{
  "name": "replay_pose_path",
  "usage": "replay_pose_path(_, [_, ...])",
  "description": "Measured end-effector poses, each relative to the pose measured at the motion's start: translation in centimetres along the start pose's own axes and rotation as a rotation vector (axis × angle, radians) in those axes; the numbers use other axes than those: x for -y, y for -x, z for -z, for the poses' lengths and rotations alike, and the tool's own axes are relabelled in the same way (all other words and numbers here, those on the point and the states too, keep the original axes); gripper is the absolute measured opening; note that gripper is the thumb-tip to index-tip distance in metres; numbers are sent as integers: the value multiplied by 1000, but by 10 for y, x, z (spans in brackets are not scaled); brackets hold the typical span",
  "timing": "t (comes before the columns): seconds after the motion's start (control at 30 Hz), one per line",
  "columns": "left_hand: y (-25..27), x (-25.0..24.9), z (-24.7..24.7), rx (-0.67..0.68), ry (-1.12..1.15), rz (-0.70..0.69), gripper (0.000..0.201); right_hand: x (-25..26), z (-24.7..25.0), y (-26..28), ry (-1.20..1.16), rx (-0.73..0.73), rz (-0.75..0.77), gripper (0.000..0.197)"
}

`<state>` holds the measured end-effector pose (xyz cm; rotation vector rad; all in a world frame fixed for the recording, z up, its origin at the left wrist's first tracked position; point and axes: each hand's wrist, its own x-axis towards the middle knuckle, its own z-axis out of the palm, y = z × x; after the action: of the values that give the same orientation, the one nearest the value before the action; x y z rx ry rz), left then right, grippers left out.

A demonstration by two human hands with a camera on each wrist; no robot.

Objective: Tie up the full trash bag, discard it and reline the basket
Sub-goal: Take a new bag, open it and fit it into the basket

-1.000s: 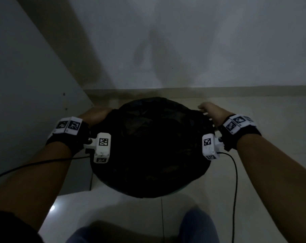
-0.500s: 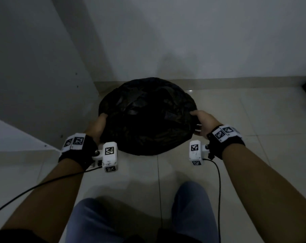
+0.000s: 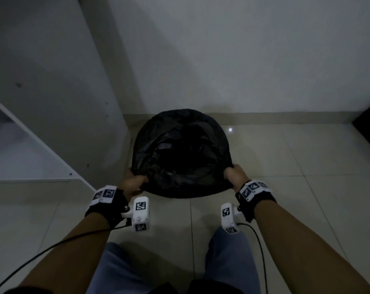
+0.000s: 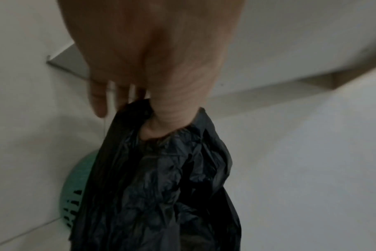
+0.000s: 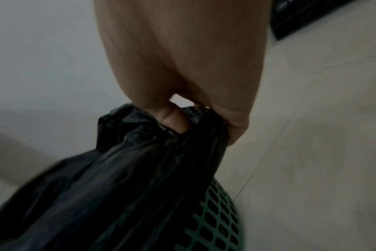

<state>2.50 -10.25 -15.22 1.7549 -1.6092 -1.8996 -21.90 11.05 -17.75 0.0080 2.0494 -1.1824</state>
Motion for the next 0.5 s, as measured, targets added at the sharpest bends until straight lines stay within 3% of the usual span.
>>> replay_pose_path(0.1, [-6,-9,7,-56,-118,-57,75,1,0,-5,123,-82,-54,74])
replay_pose_path(0.17, [-14,-26,13,-102,-152,-168,90,29,2,14,196,-263,-13,71])
replay_pose_path(0.23, [-23,-49,15,-169,-168,-282,81,57,5,25,164,-458,206,60])
replay_pose_path(0.3, [-32,-71,12,-200,-150,-326,76,88,2,33,130,-525,463,50])
replay_pose_path(0.4, [-51,-90,3,-196,-153,-338,76,138,-20,28,72,-332,572,34])
replay_pose_path(0.5, [-60,-90,-14,-148,-266,-406,53,181,-60,8,-80,53,352,17])
